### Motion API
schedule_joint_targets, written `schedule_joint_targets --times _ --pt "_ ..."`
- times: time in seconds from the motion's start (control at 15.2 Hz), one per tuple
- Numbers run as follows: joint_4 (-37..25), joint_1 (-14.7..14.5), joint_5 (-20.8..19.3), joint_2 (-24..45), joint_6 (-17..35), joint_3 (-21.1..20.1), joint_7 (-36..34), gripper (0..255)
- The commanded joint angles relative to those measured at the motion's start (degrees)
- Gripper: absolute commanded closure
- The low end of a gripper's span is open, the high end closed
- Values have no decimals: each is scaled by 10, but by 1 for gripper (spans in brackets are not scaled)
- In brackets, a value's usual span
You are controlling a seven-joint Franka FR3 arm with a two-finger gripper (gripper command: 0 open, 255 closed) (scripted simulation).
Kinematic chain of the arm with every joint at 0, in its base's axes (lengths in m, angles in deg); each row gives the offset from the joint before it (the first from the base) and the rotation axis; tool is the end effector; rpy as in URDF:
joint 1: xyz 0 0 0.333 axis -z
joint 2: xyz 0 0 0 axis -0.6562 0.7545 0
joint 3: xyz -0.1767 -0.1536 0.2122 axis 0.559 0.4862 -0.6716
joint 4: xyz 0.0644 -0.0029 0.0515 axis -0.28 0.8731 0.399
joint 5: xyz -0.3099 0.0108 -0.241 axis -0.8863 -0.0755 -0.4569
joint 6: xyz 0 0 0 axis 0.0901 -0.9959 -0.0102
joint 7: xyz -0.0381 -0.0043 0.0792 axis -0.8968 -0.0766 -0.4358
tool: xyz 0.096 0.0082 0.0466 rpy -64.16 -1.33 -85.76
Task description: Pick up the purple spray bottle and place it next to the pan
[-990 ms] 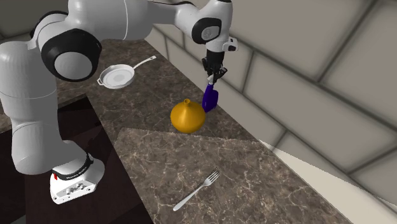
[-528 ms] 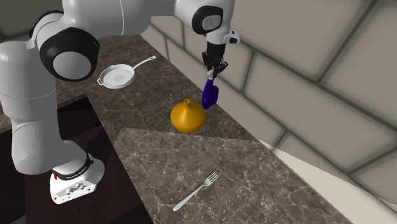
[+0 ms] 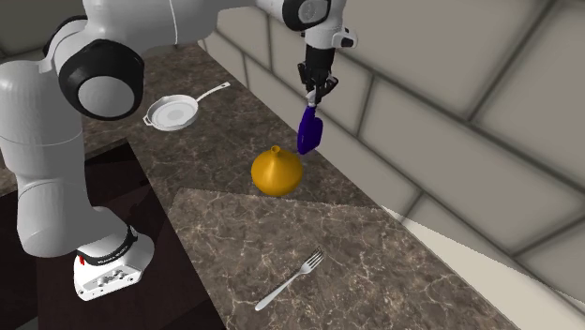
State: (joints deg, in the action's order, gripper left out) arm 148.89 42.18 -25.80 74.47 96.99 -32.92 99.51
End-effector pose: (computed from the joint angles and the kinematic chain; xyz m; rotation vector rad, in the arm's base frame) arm 0.6898 -0.0105 0.4913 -3.1155 -0.2930 0.0787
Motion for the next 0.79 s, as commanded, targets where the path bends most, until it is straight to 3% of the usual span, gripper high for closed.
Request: schedule_joint_targets --times 0.0,0.33,0.73 --pt "-18 -1 0 -1 -1 0 -2 255" --pt "114 -27 -2 -108 24 -12 -39 255" --pt "224 -56 0 -212 30 -32 -89 255"
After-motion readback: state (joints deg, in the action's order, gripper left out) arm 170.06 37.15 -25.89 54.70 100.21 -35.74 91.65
